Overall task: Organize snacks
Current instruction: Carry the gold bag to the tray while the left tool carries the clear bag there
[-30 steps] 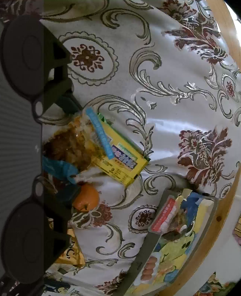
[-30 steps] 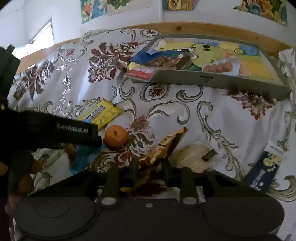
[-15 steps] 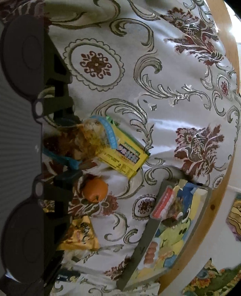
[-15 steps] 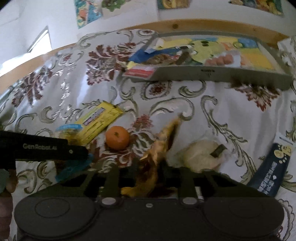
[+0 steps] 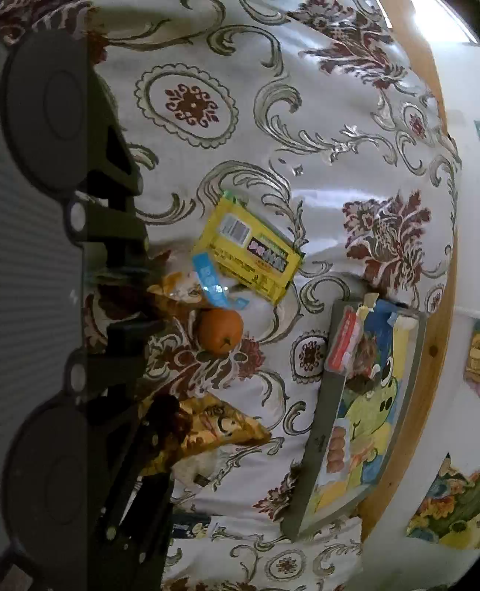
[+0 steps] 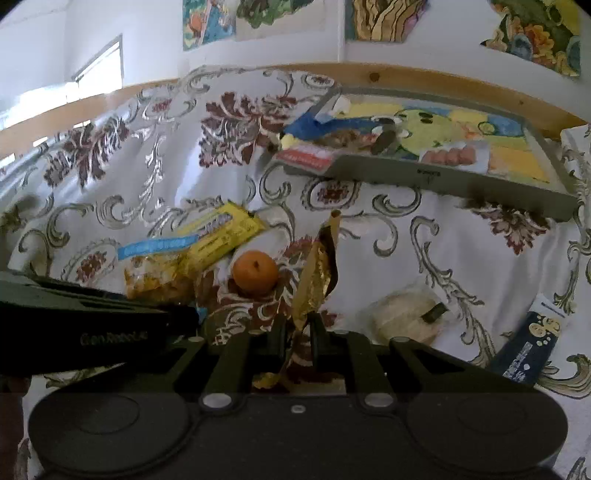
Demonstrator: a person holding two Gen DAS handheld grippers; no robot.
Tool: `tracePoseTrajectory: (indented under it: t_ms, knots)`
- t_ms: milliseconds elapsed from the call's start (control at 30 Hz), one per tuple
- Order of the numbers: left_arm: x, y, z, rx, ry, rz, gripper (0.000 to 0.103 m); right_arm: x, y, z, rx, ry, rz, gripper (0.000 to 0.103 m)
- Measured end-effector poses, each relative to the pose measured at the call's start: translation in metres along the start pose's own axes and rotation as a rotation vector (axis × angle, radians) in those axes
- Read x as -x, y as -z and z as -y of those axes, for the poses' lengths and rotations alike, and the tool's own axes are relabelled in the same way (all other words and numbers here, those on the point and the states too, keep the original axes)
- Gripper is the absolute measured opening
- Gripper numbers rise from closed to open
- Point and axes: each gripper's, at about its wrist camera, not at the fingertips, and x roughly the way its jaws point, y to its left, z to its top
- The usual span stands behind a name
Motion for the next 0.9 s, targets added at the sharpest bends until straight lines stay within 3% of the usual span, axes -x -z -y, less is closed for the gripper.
tracePoseTrajectory:
  t_ms: [433, 900]
  knots:
    - [0.019, -0.01, -0.003, 0.061, 0.053, 0.007, 0.023, 0.027, -0.01, -0.007, 0.053, 0.032, 0.111, 0.01]
    - [0.009, -0.107, 0.042, 0.019, 0.181, 0.081, 0.023, 0.041, -0.055, 0.048, -0.037, 0.137, 0.298, 0.009]
